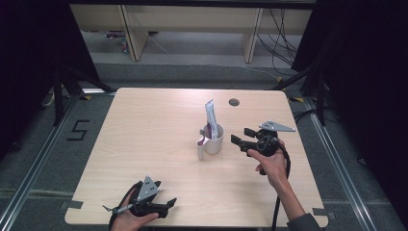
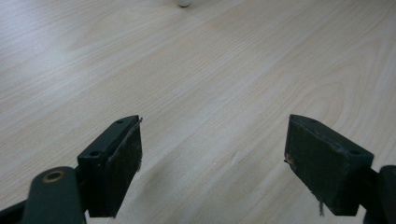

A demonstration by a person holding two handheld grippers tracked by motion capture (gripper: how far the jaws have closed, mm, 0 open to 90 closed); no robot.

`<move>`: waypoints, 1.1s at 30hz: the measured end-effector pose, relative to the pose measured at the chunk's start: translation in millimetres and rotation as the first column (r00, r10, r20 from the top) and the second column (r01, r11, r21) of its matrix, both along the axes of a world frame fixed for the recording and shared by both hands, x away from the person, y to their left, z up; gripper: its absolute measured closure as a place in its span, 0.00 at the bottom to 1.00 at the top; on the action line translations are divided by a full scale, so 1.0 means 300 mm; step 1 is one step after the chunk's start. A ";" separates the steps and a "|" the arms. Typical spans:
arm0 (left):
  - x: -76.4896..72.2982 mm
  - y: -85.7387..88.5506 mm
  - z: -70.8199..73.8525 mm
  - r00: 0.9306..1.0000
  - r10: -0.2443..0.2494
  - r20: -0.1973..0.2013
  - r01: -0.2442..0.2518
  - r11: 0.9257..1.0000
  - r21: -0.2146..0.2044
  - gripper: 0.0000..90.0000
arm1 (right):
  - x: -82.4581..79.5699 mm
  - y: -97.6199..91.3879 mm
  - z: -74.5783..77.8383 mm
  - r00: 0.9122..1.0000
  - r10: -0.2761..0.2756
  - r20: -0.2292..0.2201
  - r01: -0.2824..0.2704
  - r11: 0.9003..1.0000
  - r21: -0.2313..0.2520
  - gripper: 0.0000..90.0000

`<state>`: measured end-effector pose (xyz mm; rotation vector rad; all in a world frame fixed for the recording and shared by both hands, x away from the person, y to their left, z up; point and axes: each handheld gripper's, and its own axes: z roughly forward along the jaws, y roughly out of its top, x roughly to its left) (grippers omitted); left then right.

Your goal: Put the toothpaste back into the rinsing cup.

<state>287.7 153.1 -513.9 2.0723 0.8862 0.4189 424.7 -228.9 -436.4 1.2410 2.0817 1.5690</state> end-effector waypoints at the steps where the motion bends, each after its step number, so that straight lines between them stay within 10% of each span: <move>1: 0.000 0.000 0.000 1.000 0.001 0.000 -0.001 1.000 -0.001 0.21 | -0.010 0.001 -0.004 1.000 -0.005 -0.021 0.006 1.000 0.021 0.31; 16: 0.001 0.004 0.004 1.000 -0.003 0.003 0.003 1.000 0.018 0.20 | -0.075 -0.060 -0.043 1.000 -0.007 -0.014 0.007 0.999 -0.054 0.28; 33: 0.000 0.008 0.004 1.000 0.008 0.001 -0.009 1.000 0.004 0.20 | -0.132 -0.093 -0.065 0.999 0.007 -0.050 -0.009 0.999 -0.036 0.27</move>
